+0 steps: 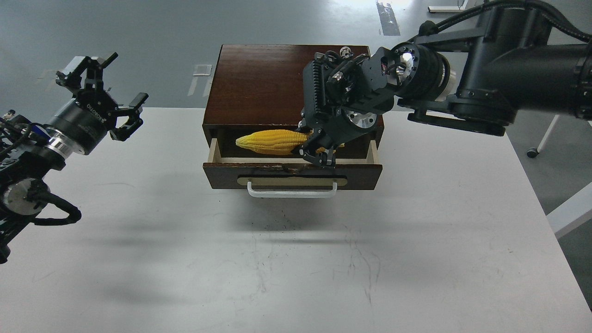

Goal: Put corn in drawer with both arms
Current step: 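Lower the corn into the drawer and open the right gripper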

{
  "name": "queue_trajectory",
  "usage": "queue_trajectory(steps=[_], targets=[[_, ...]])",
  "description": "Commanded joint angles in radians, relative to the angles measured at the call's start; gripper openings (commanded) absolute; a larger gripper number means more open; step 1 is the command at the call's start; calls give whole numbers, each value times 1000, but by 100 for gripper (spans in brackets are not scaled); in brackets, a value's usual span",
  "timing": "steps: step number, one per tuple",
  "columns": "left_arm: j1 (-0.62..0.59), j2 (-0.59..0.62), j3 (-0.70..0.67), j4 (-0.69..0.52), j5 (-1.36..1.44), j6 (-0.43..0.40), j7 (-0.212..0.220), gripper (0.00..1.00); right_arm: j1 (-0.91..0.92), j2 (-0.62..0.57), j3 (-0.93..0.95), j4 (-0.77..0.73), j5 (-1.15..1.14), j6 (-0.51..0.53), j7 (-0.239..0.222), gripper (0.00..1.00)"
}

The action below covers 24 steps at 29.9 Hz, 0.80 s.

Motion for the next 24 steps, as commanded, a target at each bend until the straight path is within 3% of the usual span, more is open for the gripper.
queue_trajectory(steps=[1,10,15,24], targets=[[0,1,0,0,0,0,0,99,0,0,1,0,2,-1,0,43],[0,1,0,0,0,0,0,99,0,-2,1,4,3,-1,0,52],[0,1,-2,0,0,-2,0,99,1,-5,1,5,5,-8,0,62],[0,-1,-2,2,0,-2,0,99,7,-9,0,10,9,-11,0,65]])
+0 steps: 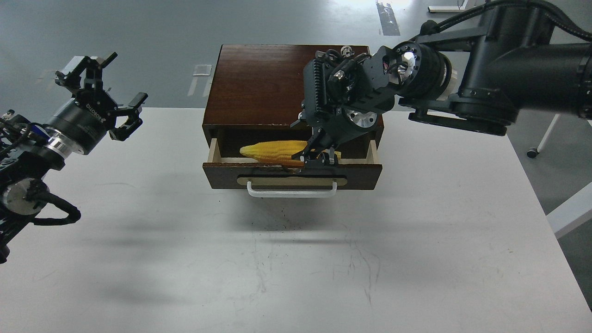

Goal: Put corn in drawer with both arms
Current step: 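Lift the right gripper up and away from the drawer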

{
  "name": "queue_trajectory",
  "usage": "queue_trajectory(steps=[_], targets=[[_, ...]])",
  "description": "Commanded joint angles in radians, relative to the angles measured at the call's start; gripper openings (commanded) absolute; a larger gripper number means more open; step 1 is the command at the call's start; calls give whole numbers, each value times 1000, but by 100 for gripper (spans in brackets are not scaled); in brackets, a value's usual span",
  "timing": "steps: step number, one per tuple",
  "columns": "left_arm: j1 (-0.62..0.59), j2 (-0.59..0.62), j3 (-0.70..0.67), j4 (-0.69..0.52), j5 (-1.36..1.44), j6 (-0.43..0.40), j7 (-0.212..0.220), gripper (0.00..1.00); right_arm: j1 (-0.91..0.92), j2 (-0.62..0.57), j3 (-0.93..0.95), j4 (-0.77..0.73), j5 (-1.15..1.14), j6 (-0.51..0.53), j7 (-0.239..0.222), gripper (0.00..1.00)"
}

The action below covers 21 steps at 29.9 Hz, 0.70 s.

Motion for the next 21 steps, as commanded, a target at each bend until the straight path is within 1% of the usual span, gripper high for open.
queue_trajectory(steps=[1,6,9,10,12,13,14,15,16,17,19,21], targets=[[0,-1,0,1,0,0,0,99,6,-2,0,2,4,-1,0,65],[0,-1,-8,1,0,0,0,99,40,-15,12,8,47,-3,0,65],[0,-1,-8,1,0,0,0,99,60,-38,18,10,142,-3,0,68],[0,-1,-8,1,0,0,0,99,67,-57,24,12,202,-1,0,70],[0,-1,-8,1,0,0,0,99,71,-92,38,13,295,-1,0,79],[0,-3,-8,1,0,0,0,99,69,-118,50,13,367,0,0,86],[0,-3,-8,1,0,0,0,99,69,-118,51,13,368,0,0,86],[0,-3,-8,0,0,0,0,99,58,-150,66,13,447,2,0,92],[0,-3,-8,1,0,-2,0,99,49,-190,80,15,534,6,0,94],[0,-3,-8,0,0,-3,0,99,40,-208,86,16,581,8,0,95],[0,-5,-8,1,0,-17,0,99,-15,-264,121,13,783,10,0,96],[0,-6,-8,0,0,-19,0,99,-50,-296,147,4,877,3,0,97]])
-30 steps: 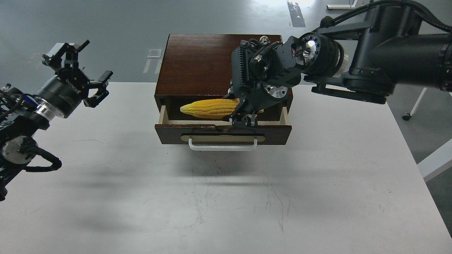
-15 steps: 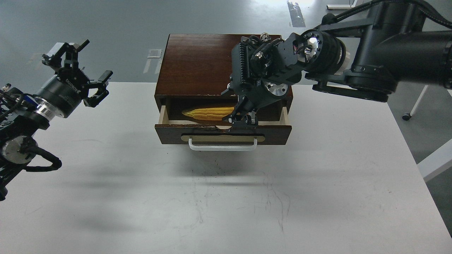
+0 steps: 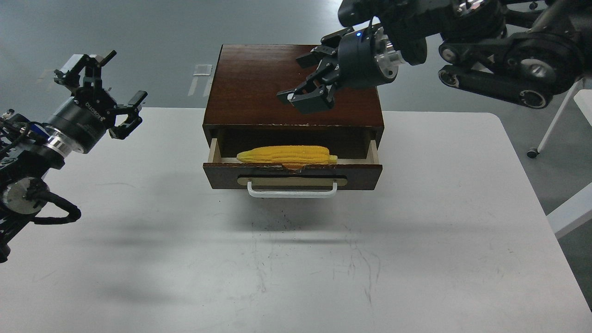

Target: Put corn in drawer with both arms

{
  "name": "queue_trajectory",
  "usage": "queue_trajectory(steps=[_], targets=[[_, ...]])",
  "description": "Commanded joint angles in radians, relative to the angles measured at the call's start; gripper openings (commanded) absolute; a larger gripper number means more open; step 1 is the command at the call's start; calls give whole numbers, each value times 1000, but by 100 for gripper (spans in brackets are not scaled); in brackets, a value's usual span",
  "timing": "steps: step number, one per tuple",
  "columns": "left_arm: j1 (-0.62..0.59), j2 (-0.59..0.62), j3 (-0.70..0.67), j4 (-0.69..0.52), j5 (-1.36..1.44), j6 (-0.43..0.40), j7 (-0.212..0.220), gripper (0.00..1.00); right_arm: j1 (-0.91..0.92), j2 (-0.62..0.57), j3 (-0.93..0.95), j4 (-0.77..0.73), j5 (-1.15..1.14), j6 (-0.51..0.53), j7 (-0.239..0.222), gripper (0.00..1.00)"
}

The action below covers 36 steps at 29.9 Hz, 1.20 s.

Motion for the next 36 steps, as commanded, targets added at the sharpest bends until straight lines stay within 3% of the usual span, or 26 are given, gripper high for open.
queue_trajectory(steps=[1,9,17,21,36], targets=[[1,-3,0,0,1,-7,0,99,-100,-84,78,-16,255,-13,0,98],[14,-11,0,1,3,-53,0,99,-497,-224,439,-28,513,-17,0,100],[23,-24,0,4,5,-66,0,99,-873,-221,776,-53,804,-17,0,100],[31,-29,0,4,5,-66,0,99,-951,-212,798,-97,955,-17,0,100],[52,-46,0,10,3,-66,0,99,-1068,-184,804,-99,966,-15,0,100]])
